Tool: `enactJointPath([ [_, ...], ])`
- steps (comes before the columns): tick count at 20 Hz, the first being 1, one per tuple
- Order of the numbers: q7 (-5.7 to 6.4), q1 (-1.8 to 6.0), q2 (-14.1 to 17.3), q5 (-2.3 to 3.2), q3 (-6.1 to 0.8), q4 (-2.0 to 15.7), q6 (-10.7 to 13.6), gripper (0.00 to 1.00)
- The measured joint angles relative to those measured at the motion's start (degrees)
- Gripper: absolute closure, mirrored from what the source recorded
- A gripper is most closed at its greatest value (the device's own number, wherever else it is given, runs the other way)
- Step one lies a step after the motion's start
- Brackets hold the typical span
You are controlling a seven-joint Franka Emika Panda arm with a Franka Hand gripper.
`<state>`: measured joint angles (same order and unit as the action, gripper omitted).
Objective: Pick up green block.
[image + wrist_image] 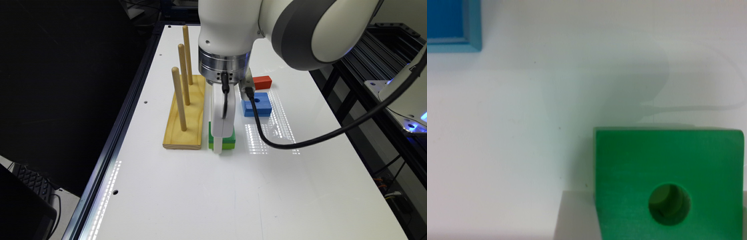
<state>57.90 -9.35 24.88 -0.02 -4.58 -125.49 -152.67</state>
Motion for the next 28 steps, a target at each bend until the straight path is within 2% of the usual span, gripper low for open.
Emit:
enactJointPath([
  [5,0.0,0.01,-5.09,0.0,-0.02,-0.05,5.46,1.0],
  [7,0.0,0.0,-6.37,0.0,-0.03,-0.16,6.87,1.0],
  [13,0.0,0.01,-6.97,0.0,-0.03,-0.23,7.19,1.0],
  [19,0.0,0.01,-10.58,0.0,-0.05,-0.23,10.72,1.0],
  [25,0.0,0.01,-11.23,0.0,-0.06,-0.15,11.27,1.0],
  [28,0.0,0.01,-13.37,-0.03,-0.07,-0.12,13.09,1.0],
])
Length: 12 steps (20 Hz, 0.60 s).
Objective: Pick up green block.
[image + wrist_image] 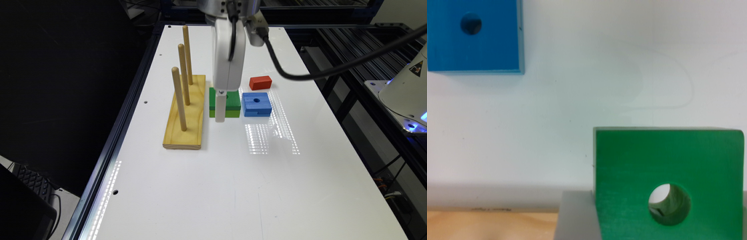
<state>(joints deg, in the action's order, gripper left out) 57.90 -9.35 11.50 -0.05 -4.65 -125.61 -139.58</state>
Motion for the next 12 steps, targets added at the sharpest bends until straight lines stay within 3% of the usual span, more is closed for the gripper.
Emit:
enactJointPath([
  [4,0.0,0.0,-3.68,-0.02,-0.02,-0.02,3.73,1.0],
  [12,0.0,0.0,-3.84,-0.02,-0.02,-0.08,3.96,1.0],
])
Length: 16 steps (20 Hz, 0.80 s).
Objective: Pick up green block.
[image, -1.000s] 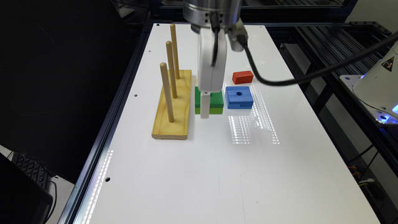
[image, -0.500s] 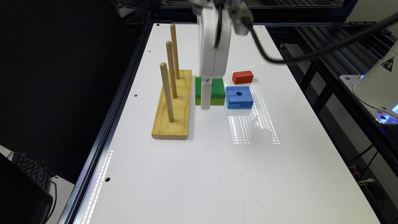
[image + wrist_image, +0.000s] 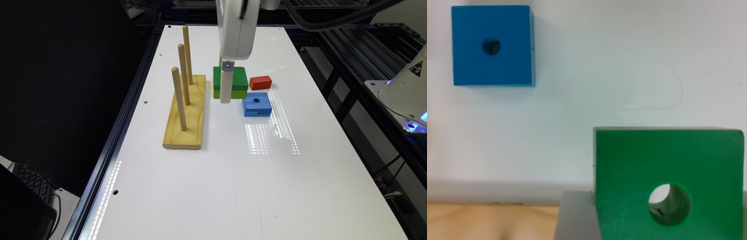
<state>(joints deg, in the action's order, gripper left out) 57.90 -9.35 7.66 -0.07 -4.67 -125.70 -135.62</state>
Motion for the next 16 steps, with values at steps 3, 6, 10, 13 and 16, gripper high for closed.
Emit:
enactJointPath([
  [3,0.0,0.0,-0.56,0.0,0.0,0.08,0.14,1.0],
  [6,0.0,0.0,-1.09,0.0,0.0,0.08,0.43,1.0],
  [10,0.0,0.0,-1.2,0.0,-0.01,0.08,0.5,1.0],
  [13,0.0,0.0,-1.2,0.0,-0.01,0.08,0.5,1.0],
  [16,0.0,0.0,-1.2,0.0,-0.01,0.08,0.5,1.0],
])
